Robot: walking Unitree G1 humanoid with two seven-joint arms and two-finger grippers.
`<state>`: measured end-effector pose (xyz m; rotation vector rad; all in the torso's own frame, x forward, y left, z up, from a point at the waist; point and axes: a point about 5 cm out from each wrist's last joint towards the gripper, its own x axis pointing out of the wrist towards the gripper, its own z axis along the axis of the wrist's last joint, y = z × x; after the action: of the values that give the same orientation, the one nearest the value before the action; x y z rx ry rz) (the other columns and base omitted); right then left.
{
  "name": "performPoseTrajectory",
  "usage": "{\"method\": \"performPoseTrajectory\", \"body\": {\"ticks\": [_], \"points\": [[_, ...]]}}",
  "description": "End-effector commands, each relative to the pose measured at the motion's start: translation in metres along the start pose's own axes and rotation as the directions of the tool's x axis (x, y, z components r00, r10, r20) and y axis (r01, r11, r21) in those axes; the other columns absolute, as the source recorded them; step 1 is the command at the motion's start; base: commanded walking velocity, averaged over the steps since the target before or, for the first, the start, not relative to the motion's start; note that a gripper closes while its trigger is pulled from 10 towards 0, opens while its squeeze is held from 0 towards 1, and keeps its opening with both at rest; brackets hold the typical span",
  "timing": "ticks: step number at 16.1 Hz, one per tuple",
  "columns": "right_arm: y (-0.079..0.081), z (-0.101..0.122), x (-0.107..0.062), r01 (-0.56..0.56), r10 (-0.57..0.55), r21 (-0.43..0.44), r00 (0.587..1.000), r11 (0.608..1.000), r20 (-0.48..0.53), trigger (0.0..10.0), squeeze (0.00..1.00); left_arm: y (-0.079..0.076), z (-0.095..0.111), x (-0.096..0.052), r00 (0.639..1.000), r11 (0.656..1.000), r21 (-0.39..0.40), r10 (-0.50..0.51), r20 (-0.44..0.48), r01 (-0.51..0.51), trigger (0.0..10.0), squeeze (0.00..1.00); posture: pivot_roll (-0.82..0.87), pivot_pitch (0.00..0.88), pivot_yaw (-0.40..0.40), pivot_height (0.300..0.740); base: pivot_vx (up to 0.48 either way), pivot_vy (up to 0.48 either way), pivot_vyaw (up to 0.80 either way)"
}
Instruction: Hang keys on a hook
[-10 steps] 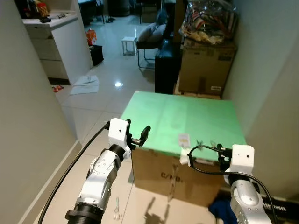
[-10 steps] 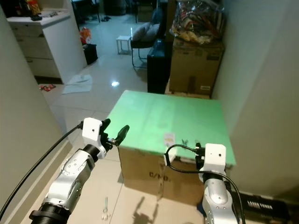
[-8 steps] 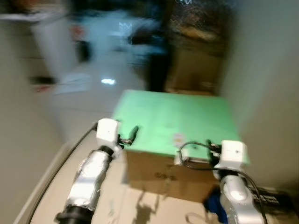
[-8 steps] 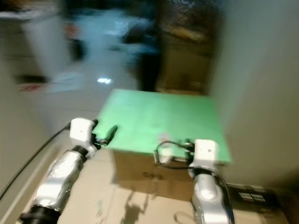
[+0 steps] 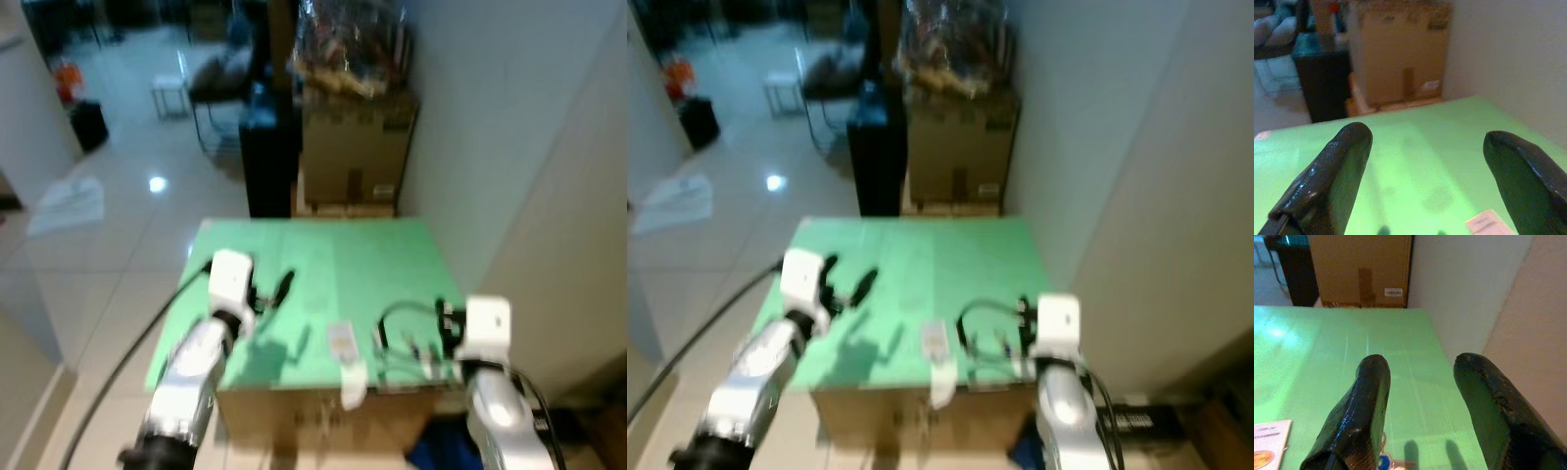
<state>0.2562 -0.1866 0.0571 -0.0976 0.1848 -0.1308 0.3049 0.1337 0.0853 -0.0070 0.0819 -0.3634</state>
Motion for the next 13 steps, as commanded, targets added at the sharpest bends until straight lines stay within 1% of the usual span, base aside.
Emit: {"method": "performPoseTrajectory", "body": {"ticks": [1,3,4,5,6,8,9,10,11,12,13], "points": [[-0.01,-0.002,-0.003,0.025,-0.025,-0.016,1.0,1.0,-0.001,10.0,0.0,-0.011,0.0,0.005,1.0,1.0,-0.012,-0.018,-0.006,0.018,10.0,0.0,-0.18,0.0,0.021,0.732,0.0,0.0,0.0],[-0.007,-0.006,-0.007,0.016,-0.016,-0.011,1.0,1.0,-0.012,10.0,0.0,-0.012,-0.006,0.004,0.999,0.999,-0.021,-0.025,-0.022,0.024,10.0,0.0,-0.18,0.0,0.023,0.732,0.0,0.0,0.0],[-0.002,-0.008,-0.012,-0.008,0.008,-0.003,1.0,1.0,-0.018,10.0,0.0,-0.01,-0.018,0.002,0.998,1.0,-0.009,-0.002,-0.07,0.002,10.0,0.0,-0.19,0.0,0.024,0.732,0.0,0.0,0.0],[-0.001,-0.008,-0.013,-0.016,0.016,-0.004,1.0,1.0,-0.017,10.0,0.0,-0.009,-0.022,0.0,0.996,1.0,-0.026,0.004,-0.088,-0.006,10.0,0.0,-0.19,0.0,0.025,0.732,0.0,0.0,0.0],[0.0,-0.007,-0.014,-0.021,0.021,0.002,1.0,1.0,-0.019,10.0,0.0,-0.007,-0.025,-0.001,0.994,1.0,-0.012,0.007,-0.106,-0.008,10.0,0.0,-0.19,0.0,0.031,0.732,0.0,0.0,0.0],[0.002,-0.007,-0.012,-0.029,0.029,0.0,0.999,1.0,-0.019,10.0,0.0,-0.007,-0.023,-0.002,0.995,1.0,0.0,0.004,-0.102,-0.004,10.0,0.0,-0.19,0.0,0.038,0.732,0.0,0.0,0.0],[0.004,-0.007,-0.004,-0.024,0.024,0.004,0.999,1.0,-0.027,10.0,0.0,-0.007,-0.017,-0.003,0.998,0.998,0.054,-0.02,-0.067,0.023,10.0,0.0,-0.18,0.0,0.039,0.732,0.0,0.0,0.0],[0.009,-0.007,0.005,-0.033,0.033,0.013,0.999,0.999,-0.04,10.0,0.0,-0.003,-0.008,-0.008,0.998,0.993,0.105,-0.057,-0.006,0.057,10.0,0.0,-0.16,0.0,0.041,0.732,0.0,0.0,0.0],[0.017,-0.006,0.014,-0.051,0.053,0.036,0.997,0.998,-0.048,10.0,0.0,0.005,0.005,-0.015,0.994,0.987,0.14,-0.091,0.063,0.082,10.0,0.0,-0.15,0.0,0.038,0.732,0.0,0.0,0.0],[0.026,-0.005,0.021,-0.082,0.085,0.064,0.995,0.995,-0.049,10.0,0.0,0.009,0.02,-0.023,0.98,0.974,0.182,-0.158,0.123,0.135,10.0,0.0,-0.12,0.0,0.032,0.732,0.0,0.0,0.0],[0.032,-0.007,0.025,-0.103,0.109,0.094,0.992,0.99,-0.065,10.0,0.0,0.008,0.029,-0.033,0.956,0.941,0.261,-0.259,0.138,0.217,10.0,0.0,-0.1,0.0,0.031,0.732,0.0,0.0,0.0]]}}
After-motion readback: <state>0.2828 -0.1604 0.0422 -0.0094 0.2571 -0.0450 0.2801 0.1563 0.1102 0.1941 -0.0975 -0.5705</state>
